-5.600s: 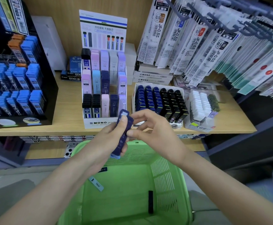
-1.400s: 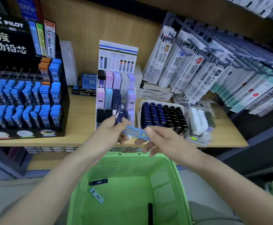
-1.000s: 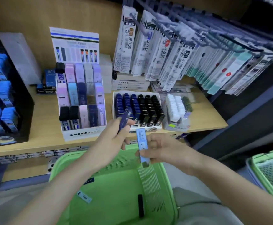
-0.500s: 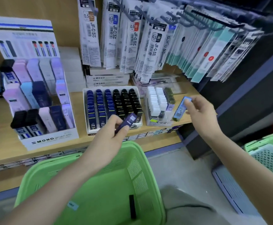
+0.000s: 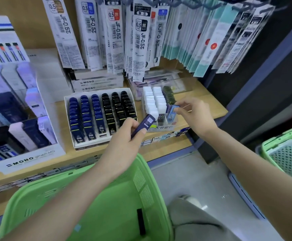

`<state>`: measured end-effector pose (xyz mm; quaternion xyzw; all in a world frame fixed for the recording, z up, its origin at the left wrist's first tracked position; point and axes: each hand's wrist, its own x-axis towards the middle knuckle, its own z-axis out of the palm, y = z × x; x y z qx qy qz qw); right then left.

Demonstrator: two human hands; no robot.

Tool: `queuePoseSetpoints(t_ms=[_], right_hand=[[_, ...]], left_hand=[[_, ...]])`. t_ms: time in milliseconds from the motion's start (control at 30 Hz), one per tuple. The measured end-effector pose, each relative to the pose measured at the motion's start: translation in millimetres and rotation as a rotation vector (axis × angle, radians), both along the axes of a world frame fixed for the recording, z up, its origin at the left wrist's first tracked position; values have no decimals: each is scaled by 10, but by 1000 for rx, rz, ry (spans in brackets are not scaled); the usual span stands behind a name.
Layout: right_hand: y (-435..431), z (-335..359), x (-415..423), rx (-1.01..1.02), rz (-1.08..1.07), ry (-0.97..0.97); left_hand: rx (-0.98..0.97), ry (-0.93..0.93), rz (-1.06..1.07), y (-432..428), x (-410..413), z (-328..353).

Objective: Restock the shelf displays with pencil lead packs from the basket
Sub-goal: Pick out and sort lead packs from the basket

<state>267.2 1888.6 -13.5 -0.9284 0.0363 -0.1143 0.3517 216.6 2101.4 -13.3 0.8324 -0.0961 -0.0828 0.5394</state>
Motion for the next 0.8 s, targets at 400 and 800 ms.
queuePoseSetpoints(t_ms=[400,800], right_hand=[[-24,-18,104,17,25,-14],[119,25,-4,-89,-59,-140]], left_hand=[[-5,29,8,-65,-4,-21],[-96,86,5,5,-59,-77]])
